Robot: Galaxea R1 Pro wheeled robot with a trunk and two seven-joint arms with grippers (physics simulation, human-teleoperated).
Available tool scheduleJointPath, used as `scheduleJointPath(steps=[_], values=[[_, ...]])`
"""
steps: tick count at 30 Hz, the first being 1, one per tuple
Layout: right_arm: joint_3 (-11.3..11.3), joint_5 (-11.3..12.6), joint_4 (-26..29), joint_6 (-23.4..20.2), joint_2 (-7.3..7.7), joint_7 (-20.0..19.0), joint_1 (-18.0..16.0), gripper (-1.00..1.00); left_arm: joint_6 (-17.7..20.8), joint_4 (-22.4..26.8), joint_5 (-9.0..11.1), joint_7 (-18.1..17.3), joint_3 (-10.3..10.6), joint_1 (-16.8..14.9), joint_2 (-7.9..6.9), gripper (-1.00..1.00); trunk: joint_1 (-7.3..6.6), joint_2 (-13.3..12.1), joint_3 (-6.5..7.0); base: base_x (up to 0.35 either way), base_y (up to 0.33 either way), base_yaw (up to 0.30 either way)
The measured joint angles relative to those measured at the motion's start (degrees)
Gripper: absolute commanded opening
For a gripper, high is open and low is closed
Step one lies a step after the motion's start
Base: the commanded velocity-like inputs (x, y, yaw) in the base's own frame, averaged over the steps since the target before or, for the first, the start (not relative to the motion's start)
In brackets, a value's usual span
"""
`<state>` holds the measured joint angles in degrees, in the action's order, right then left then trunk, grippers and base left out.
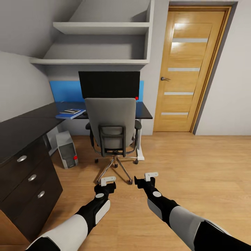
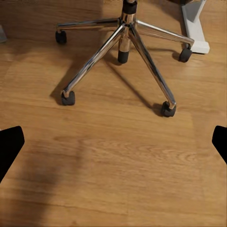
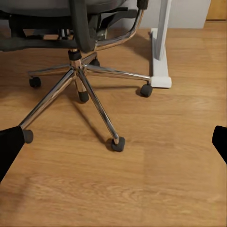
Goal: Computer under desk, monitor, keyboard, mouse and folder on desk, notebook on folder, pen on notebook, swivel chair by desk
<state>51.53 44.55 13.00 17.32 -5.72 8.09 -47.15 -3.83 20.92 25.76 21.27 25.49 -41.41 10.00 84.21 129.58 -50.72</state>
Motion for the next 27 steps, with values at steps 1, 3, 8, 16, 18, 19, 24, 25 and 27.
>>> scheduleJointPath(steps=[1,3,8,16,18,19,24,25,27], values=[[0.00,0.00,0.00,-0.02,0.00,0.00,0.00,1.00,0.00,0.00,0.00,0.00,0.00,0.00,0.00,1.00,-0.22,-0.40,0.18,0.000,0.000,0.000],[0.01,0.00,0.00,-0.05,0.00,0.04,0.00,1.00,0.01,0.00,0.00,0.00,-0.01,0.00,0.00,1.00,-0.66,-1.20,0.54,0.000,0.000,0.000],[0.01,0.00,0.00,-0.08,-0.01,0.08,0.00,1.00,0.03,0.00,0.00,-0.05,-0.01,0.00,0.00,1.00,-1.76,-3.21,1.44,0.000,0.000,0.000],[0.02,0.00,-0.09,-0.10,-0.36,0.10,0.00,1.00,0.07,0.00,0.00,-0.07,-0.01,0.00,0.00,1.00,-3.51,-6.42,2.87,0.000,0.000,0.000],[0.02,0.00,-0.12,-0.09,-0.48,0.10,0.00,1.00,0.07,-0.01,0.00,-0.08,-0.01,0.00,0.00,1.00,-3.95,-7.22,3.23,0.000,0.000,0.000],[0.00,0.00,-0.13,-0.09,-0.53,0.10,0.00,1.00,0.07,-0.01,0.00,-0.08,-0.01,0.00,0.00,1.00,-4.17,-7.62,3.41,0.000,0.000,0.000],[-0.05,0.00,-0.19,-0.09,-0.68,0.11,0.00,1.00,0.07,-0.06,0.00,-0.08,-0.01,0.00,0.00,1.00,-5.27,-9.63,4.31,0.000,0.000,0.000],[-0.06,0.00,-0.21,-0.09,-0.69,0.11,0.00,1.00,0.07,-0.07,0.02,-0.08,-0.03,0.00,0.00,1.00,-5.49,-10.03,4.49,0.000,0.000,0.000],[-0.07,0.00,-0.28,-0.09,-0.70,0.11,0.00,1.00,0.07,-0.08,0.04,-0.12,-0.06,0.00,0.00,1.00,-5.93,-10.83,4.85,0.000,0.000,0.000]])
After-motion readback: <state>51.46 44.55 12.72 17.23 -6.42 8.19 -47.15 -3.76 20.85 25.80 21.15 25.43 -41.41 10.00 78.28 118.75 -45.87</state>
